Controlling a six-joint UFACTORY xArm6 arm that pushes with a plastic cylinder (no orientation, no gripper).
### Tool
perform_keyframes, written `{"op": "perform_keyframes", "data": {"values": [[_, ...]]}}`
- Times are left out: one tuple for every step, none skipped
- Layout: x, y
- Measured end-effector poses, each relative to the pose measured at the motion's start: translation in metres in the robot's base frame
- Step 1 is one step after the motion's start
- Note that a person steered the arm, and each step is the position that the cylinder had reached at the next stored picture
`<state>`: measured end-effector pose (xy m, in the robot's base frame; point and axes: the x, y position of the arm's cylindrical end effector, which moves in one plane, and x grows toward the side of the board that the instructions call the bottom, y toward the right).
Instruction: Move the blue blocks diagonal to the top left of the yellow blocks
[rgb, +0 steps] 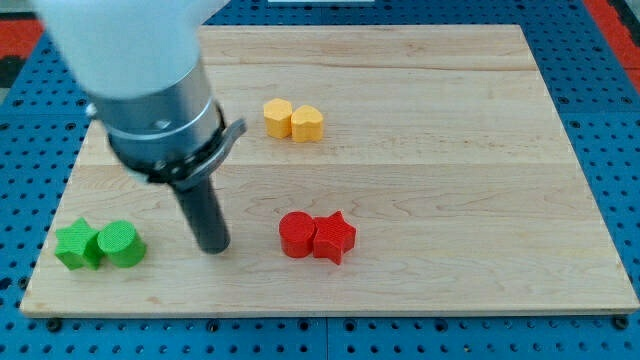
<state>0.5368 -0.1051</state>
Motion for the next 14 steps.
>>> {"op": "perform_keyframes", "data": {"values": [[-0.027,0.002],[-0.027,0.002],[-0.027,0.002],[-0.038,0.002],[-0.064,0.001],[-0.082,-0.01],[-0.091,-0.017],[-0.119,-0.043],[-0.122,-0.046],[-0.134,-0.079],[-0.173,-0.142],[-0.221,-0.186],[-0.275,-0.198],[-0.313,-0.2]]}}
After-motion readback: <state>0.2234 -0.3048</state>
